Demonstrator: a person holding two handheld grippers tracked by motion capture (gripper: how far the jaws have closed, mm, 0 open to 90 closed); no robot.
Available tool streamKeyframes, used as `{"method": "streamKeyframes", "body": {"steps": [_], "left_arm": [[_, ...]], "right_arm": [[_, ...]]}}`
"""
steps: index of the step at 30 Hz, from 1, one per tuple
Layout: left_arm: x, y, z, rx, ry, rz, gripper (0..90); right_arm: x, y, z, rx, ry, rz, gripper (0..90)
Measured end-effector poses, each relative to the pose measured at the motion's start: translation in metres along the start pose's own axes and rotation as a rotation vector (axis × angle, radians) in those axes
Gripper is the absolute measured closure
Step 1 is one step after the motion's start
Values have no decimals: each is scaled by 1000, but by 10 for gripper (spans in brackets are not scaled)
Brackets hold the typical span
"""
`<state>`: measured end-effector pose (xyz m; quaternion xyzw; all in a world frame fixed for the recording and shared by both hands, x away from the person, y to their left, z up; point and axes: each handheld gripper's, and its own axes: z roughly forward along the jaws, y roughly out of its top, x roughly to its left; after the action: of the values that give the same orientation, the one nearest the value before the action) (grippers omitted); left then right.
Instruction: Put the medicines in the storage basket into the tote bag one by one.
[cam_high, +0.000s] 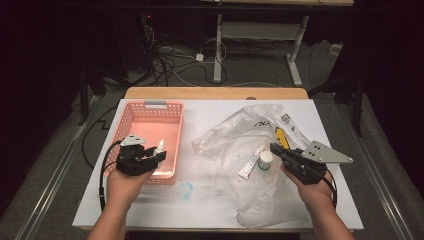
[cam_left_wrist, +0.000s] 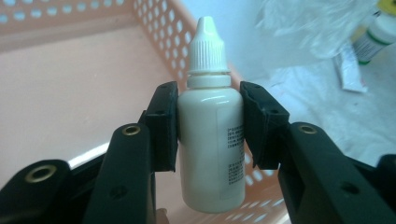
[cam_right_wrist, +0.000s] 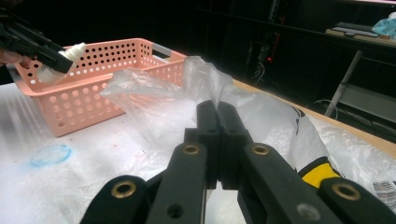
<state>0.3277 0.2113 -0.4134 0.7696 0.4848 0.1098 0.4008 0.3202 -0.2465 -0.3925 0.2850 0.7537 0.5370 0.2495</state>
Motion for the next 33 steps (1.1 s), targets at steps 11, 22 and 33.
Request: {"method": "streamKeyframes", "body": {"steps": [11,22,33], "left_arm": [[-36,5,6,-31,-82,70,578],[-60,6,17,-26,-141,110,579],[-94,4,41,20,-213,199,578]], "right_arm": [[1,-1,1,5,-1,0,900],[1,0,0,-3,2,-1,900],[1,1,0,-4,1,-4,900]]}}
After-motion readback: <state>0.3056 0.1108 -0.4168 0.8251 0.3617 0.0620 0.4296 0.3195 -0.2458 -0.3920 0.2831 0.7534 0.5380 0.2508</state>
